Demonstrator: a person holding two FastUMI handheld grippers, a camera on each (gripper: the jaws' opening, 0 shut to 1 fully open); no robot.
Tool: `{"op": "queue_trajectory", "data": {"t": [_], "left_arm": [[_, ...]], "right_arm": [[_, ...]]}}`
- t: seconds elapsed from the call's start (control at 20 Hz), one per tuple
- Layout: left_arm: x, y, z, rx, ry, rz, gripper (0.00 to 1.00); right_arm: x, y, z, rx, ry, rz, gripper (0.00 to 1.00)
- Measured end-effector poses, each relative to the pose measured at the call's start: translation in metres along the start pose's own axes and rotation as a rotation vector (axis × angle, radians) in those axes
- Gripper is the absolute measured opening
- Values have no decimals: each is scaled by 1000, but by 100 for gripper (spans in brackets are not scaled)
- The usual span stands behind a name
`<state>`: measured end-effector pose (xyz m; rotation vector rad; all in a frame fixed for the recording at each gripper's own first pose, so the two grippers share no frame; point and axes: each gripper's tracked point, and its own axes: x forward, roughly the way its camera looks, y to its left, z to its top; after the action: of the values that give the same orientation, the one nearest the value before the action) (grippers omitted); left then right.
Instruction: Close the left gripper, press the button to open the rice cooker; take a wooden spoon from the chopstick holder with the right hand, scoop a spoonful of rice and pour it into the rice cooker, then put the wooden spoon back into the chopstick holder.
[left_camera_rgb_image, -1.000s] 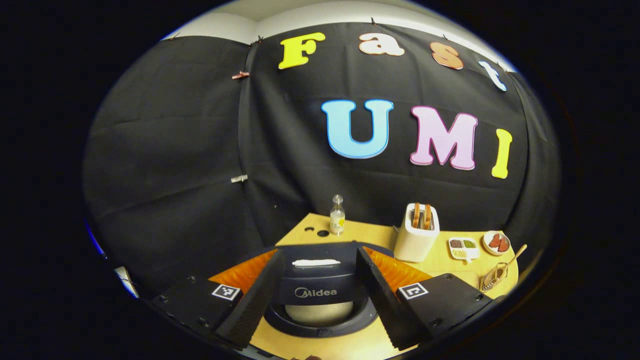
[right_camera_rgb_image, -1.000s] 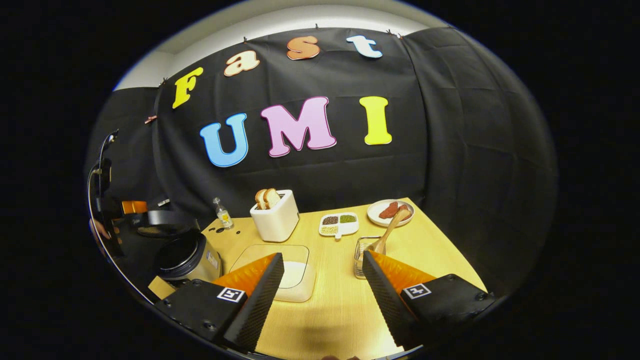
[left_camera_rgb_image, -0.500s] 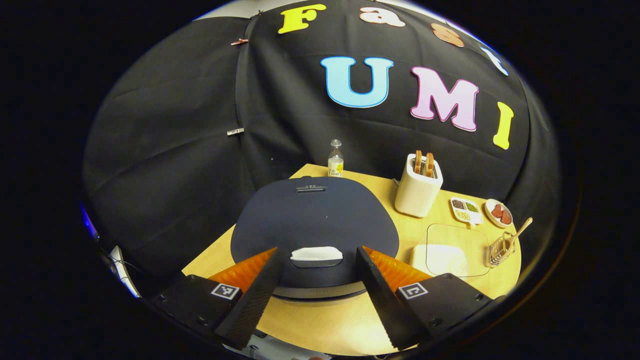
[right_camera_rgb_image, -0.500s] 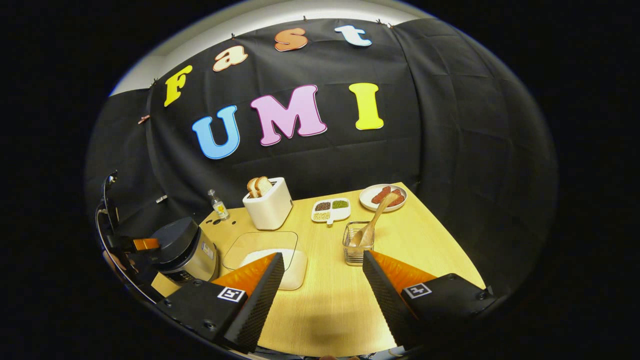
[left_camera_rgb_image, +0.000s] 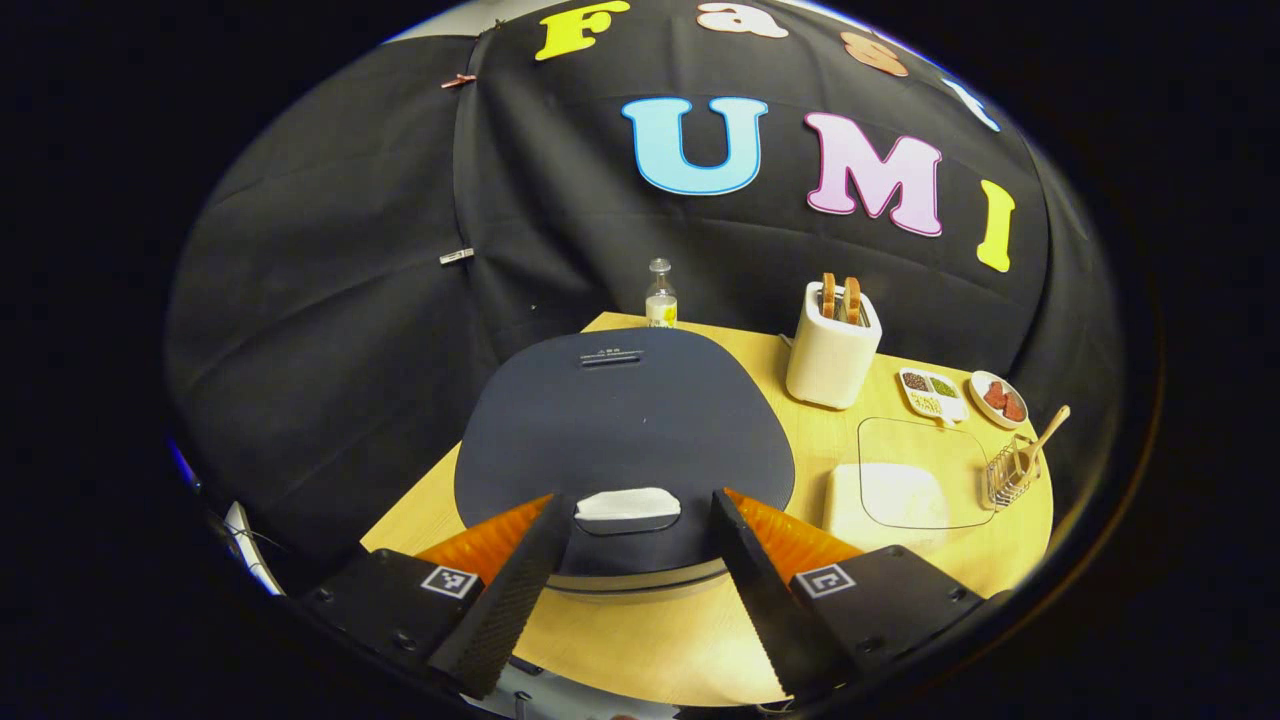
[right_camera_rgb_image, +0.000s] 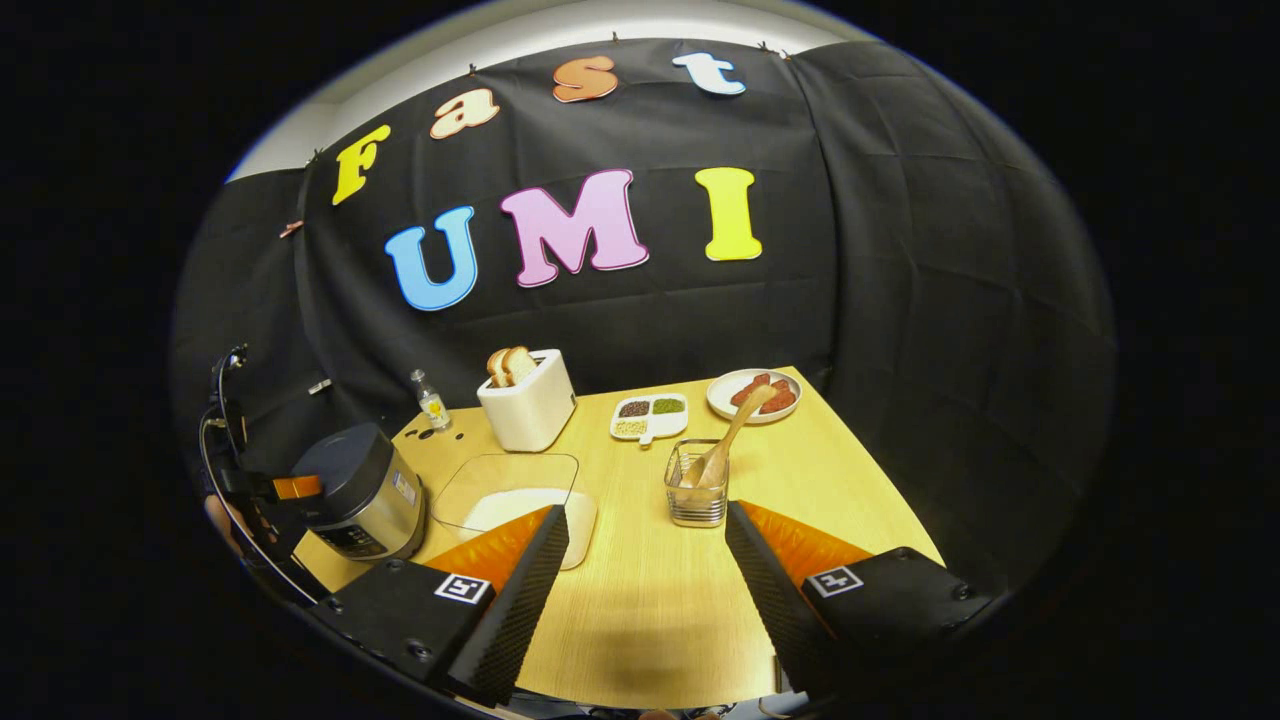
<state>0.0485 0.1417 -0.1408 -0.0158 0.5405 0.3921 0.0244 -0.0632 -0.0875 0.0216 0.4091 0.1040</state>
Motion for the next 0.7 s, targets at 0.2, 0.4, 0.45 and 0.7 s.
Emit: {"op": "queue_trajectory", "data": {"t": [0.2, 0.4, 0.45, 0.7], "left_arm": [[-26, -19, 28, 28, -122, -32, 96], [-81, -72, 79, 45, -342, -102, 95], [-95, -91, 86, 40, -378, -130, 95], [-161, -160, 103, -5, -494, -240, 95]], "right_arm": [[1, -12, 27, -25, -86, -2, 98], [-4, -16, 64, -57, -191, 24, 99], [-5, -13, 70, -84, -205, 47, 98], [-23, -6, 80, -92, -217, 129, 98]]}}
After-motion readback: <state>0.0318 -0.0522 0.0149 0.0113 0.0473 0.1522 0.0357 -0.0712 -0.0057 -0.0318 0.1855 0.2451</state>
